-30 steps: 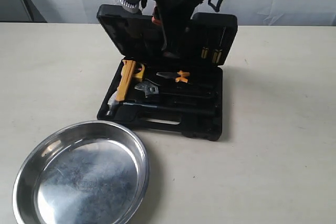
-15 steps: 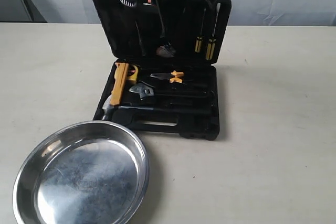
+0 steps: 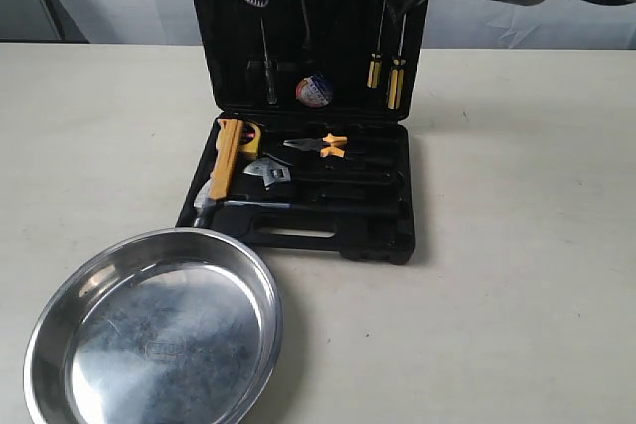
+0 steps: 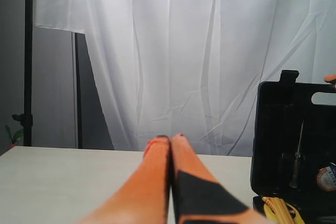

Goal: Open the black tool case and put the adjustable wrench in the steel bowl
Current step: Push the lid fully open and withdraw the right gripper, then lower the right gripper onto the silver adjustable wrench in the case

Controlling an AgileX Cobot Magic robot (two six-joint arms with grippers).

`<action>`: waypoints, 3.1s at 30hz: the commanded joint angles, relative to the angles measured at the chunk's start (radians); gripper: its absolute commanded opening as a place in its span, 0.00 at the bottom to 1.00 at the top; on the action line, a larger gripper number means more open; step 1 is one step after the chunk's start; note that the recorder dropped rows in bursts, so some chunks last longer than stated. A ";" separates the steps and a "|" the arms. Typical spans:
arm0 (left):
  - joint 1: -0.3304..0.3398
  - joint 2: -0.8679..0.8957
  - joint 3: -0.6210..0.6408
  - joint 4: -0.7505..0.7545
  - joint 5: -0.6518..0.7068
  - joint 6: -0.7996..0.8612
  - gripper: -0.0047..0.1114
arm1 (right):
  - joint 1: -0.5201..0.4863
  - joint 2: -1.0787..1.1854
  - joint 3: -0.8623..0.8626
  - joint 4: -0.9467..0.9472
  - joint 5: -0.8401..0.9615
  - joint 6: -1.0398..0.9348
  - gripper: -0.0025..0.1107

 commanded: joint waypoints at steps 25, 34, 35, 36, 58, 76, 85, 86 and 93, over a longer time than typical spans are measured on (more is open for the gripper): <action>-0.003 0.005 -0.004 0.004 -0.005 -0.001 0.04 | -0.156 0.007 0.013 0.027 -0.115 0.398 0.51; -0.003 0.005 -0.004 0.004 -0.005 -0.001 0.04 | -0.133 -0.036 0.013 0.215 0.313 0.423 0.02; -0.003 0.005 -0.004 0.004 -0.005 -0.001 0.04 | -0.133 -0.033 0.013 0.220 0.356 0.427 0.03; -0.003 0.005 -0.004 0.004 -0.005 -0.001 0.04 | -0.133 -0.020 0.013 0.235 0.457 0.437 0.02; -0.003 0.005 -0.004 0.004 -0.005 -0.001 0.04 | 0.040 0.103 0.013 0.677 -0.042 0.018 0.02; -0.003 0.005 -0.004 0.004 -0.005 -0.001 0.04 | -0.191 0.103 0.013 0.531 0.552 0.414 0.02; -0.003 0.005 -0.004 0.004 -0.005 -0.001 0.04 | -0.175 0.103 0.013 0.543 0.871 0.369 0.02; -0.003 0.005 -0.004 0.004 -0.005 -0.001 0.04 | -0.169 0.103 0.013 0.543 0.855 0.349 0.02; -0.003 0.005 -0.004 0.004 -0.005 -0.001 0.04 | -0.097 0.103 0.013 0.537 0.699 0.033 0.22</action>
